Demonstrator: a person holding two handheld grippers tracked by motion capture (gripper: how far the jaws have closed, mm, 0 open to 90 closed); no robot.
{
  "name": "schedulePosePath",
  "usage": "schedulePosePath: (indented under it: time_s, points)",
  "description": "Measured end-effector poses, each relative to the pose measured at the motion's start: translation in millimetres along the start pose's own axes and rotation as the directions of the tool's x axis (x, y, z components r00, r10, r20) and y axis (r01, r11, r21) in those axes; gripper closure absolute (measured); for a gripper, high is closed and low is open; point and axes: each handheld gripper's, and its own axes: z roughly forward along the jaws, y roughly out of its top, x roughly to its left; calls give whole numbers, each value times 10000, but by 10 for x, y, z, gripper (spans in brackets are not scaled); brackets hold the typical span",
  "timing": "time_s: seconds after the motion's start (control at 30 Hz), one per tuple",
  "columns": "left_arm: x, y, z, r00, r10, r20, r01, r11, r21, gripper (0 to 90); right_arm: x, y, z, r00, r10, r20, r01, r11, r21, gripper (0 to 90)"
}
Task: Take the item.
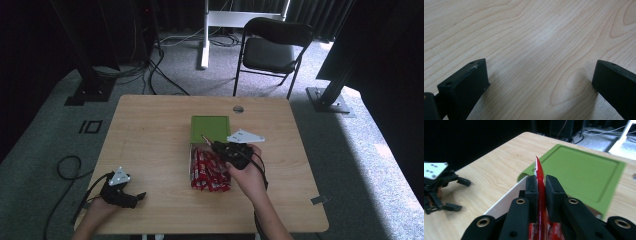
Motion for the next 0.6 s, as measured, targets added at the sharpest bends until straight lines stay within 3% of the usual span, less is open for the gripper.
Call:
schedulePosePath:
  time_s: [0.2,0.3,0.47,0.6]
  points:
    - [0,0,0,10000,1,-1,-1,10000,-3,14,-135,21,-83,9964,278,804,-218,9970,-743,810]
    - [1,0,0,10000,23,-5,-23,10000,2,15,-224,20,-112,9900,501,1316,-362,9937,-1057,810]
    - [1,0,0,10000,19,-6,-19,10000,0,15,-386,-7,-123,9756,927,1992,-674,9892,-1299,810]
    - [2,0,-1,10000,31,-6,-31,10000,10,15,-521,-69,-115,9575,1441,2499,-1059,9814,-1600,810]
